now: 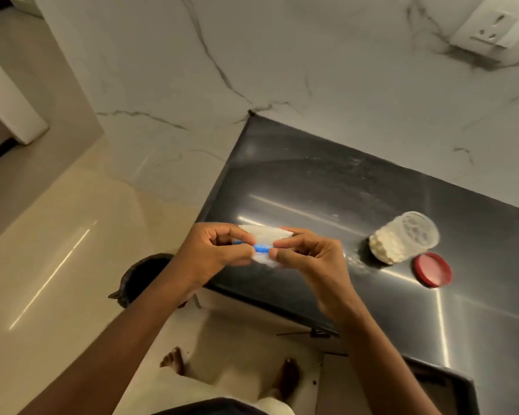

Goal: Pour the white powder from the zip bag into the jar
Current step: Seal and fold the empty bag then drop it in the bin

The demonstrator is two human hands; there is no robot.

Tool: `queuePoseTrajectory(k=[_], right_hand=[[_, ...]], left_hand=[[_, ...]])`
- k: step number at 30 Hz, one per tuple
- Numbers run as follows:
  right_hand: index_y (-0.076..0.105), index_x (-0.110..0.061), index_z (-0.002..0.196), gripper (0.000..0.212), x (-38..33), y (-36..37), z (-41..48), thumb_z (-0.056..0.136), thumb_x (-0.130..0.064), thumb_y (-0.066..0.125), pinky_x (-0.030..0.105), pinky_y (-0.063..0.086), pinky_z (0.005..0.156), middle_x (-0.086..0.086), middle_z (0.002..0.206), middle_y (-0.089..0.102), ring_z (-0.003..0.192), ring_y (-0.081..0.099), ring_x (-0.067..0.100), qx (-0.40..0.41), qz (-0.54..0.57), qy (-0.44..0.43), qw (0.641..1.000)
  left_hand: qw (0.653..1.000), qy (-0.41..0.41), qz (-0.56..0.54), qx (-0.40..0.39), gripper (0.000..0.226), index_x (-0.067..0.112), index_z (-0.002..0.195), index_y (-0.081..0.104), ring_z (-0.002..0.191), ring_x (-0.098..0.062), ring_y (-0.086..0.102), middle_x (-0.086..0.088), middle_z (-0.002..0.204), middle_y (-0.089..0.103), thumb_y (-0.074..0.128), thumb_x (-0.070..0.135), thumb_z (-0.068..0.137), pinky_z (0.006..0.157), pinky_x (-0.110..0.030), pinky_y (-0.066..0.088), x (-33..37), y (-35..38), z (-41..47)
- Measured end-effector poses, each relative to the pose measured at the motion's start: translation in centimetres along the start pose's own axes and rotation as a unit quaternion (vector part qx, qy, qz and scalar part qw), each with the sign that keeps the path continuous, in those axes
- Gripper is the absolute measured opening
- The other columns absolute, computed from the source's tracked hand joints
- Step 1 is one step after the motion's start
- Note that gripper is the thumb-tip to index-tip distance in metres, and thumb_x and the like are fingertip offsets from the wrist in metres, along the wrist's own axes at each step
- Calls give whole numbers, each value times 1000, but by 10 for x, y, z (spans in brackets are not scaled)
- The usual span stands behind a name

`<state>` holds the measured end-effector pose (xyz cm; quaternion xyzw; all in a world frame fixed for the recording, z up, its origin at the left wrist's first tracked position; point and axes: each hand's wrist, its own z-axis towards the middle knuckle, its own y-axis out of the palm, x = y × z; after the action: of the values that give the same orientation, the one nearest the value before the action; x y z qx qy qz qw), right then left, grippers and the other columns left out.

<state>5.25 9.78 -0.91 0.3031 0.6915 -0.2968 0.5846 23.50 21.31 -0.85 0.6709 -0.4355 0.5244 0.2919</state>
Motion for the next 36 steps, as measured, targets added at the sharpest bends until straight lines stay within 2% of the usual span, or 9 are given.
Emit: queuePoseTrajectory(k=[5,11,13,15,17,21,24,29,36], right_hand=[[78,-14,107,19,3,89,37,88,-12,79,33,59,87,-3,125,70,105,72,17,-10,-73,11,997],[46,-35,147,58,32,218,64,94,-37,69,21,48,107,-24,154,28,139,38,2,-75,-189,39,978],[35,-35,153,65,48,256,61,96,-34,68,6,37,104,-28,155,16,138,25,-3,-99,-211,63,970],[33,-34,153,65,78,286,61,98,-30,66,15,34,111,-19,166,9,138,21,-5,-123,-243,63,960],[34,-32,152,62,111,306,66,98,-27,64,29,37,117,-9,169,10,147,25,6,-139,-279,71,948],[41,-27,148,54,190,332,90,98,-17,61,43,41,116,-4,167,18,152,26,21,-193,-377,63,904],[42,-20,151,57,249,338,102,97,-12,60,41,44,114,1,164,27,149,32,22,-231,-445,57,863],[50,-16,145,49,328,325,101,97,-11,53,28,46,103,3,149,46,134,47,20,-286,-496,86,815],[56,-17,138,45,374,307,97,94,-11,56,19,35,89,4,136,56,123,53,19,-284,-505,111,807]], left_hand=[[991,-39,-102,74,45,10,117,60,88,-24,81,-10,98,81,85,2,80,67,-24,64,-13,-86,6],[972,-70,-129,185,42,15,116,67,80,-8,80,1,94,82,85,2,81,63,-16,60,-77,-177,23],[963,-91,-110,227,40,14,114,69,80,-10,80,-1,95,82,87,4,80,67,-23,63,-116,-199,31],[956,-130,-85,250,40,13,112,70,85,-17,80,-3,97,81,90,8,77,78,-36,64,-166,-217,44],[948,-170,-63,260,37,12,108,70,90,-20,78,-5,97,80,90,12,76,80,-38,63,-216,-227,59],[945,-211,63,242,21,4,99,73,86,-13,72,1,88,71,81,17,84,60,-10,43,-320,-230,96],[935,-243,118,231,31,0,109,68,97,-31,69,-13,104,71,80,18,87,71,-26,43,-392,-233,117],[931,-273,182,161,48,7,124,54,101,-36,68,-19,113,70,80,28,90,83,-49,58,-473,-231,145],[938,-307,98,124,70,13,150,40,126,-34,57,-14,142,57,74,37,94,100,-44,51,-510,-221,148]])
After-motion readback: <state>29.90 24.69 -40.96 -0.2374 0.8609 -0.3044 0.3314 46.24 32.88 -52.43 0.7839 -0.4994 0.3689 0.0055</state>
